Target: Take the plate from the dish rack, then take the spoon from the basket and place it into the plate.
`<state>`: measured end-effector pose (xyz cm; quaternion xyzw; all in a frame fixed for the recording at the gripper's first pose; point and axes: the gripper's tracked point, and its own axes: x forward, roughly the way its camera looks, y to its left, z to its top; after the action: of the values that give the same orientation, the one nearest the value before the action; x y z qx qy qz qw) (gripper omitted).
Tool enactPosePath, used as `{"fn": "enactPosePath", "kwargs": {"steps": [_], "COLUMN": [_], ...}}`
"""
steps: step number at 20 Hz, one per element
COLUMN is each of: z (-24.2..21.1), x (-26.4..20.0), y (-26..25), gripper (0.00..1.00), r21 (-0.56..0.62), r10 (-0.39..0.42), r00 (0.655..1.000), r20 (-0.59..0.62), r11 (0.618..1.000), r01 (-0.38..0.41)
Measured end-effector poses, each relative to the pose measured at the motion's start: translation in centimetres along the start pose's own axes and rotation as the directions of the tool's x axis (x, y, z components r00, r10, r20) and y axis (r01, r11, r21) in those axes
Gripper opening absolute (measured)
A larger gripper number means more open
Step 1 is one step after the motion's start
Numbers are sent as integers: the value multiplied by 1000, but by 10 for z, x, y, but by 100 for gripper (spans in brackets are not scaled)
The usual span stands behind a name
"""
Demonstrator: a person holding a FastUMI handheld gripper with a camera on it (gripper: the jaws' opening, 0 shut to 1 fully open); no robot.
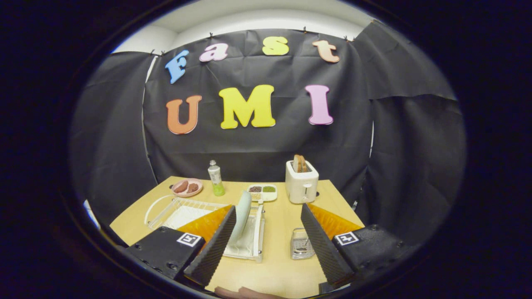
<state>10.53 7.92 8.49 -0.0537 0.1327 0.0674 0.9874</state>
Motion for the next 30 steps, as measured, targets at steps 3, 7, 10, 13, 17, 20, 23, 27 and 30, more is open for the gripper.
{"fn": "enactPosePath", "kwargs": {"steps": [3,7,10,13,17,20,23,27,30], "z": [11,-8,-12,-11,-5,-7,-12,-27,-31], "x": [37,93,115,129,146,152,156,156,157], "y": [22,41,42,47,44,43,42,35,35], "gripper": [100,98,87,71,52,37,29,29,29], "r21": [-54,-98,-109,-152,-254,-289,-312,-329,-325], "r10": [19,-7,-90,-158,-284,-337,-363,-376,-380], "r00": [995,946,889,823,749,700,662,593,581], "r20": [-97,-324,-448,-546,-599,-630,-655,-712,-719], "r11": [998,995,993,984,954,938,929,925,924], "r01": [-24,-26,46,88,158,191,200,191,202]}}
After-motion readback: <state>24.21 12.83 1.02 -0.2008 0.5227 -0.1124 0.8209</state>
